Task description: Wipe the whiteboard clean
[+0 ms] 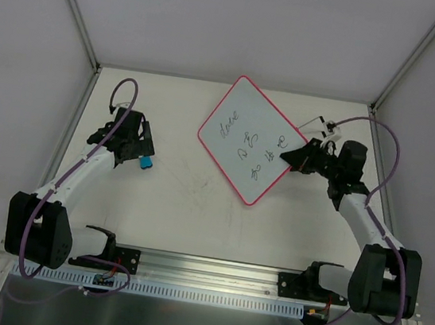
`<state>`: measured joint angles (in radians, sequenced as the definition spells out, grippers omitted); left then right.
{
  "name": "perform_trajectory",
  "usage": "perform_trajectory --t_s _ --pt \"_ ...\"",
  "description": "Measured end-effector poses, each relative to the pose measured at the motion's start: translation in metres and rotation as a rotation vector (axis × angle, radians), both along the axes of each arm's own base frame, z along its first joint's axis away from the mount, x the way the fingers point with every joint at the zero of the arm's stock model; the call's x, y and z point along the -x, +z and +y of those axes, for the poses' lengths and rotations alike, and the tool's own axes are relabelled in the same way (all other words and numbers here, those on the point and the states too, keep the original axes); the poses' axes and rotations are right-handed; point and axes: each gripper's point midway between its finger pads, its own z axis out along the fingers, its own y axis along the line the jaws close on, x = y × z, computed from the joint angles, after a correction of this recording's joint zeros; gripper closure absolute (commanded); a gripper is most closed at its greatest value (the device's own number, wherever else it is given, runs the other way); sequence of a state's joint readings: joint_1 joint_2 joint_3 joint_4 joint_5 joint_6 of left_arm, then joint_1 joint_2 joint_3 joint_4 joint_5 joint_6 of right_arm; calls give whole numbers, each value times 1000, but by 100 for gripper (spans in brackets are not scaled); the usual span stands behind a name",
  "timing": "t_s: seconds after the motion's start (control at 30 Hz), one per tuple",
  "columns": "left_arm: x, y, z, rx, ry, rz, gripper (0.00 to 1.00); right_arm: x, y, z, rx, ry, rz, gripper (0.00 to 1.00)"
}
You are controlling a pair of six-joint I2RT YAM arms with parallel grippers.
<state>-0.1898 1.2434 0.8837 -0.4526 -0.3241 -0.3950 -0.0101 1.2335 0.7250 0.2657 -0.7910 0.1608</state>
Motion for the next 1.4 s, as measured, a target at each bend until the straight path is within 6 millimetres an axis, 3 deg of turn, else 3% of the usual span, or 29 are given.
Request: perform_trajectory --t_s 0.1,0.3,0.4,0.5,0.6,0.93,1.4 --pt "-1 0 -2 25 29 -7 1 16 -20 23 -11 47 43 100" --pt "-2 -15 -5 72 104 24 1 18 -28 51 -27 90 -16 100" --pt "-2 -36 -7 76 138 84 3 15 -39 61 -51 97 -11 100" --pt "-3 -58 -7 69 163 154 15 13 -46 69 -89 98 10 100" --pt "-4 -74 -8 59 182 206 19 13 -49 75 -113 101 24 100" --pt "-42 -78 -11 47 187 191 29 13 -53 85 -133 116 39 100" --pt "-47 -79 -10 86 251 174 46 10 -55 87 -138 122 53 100"
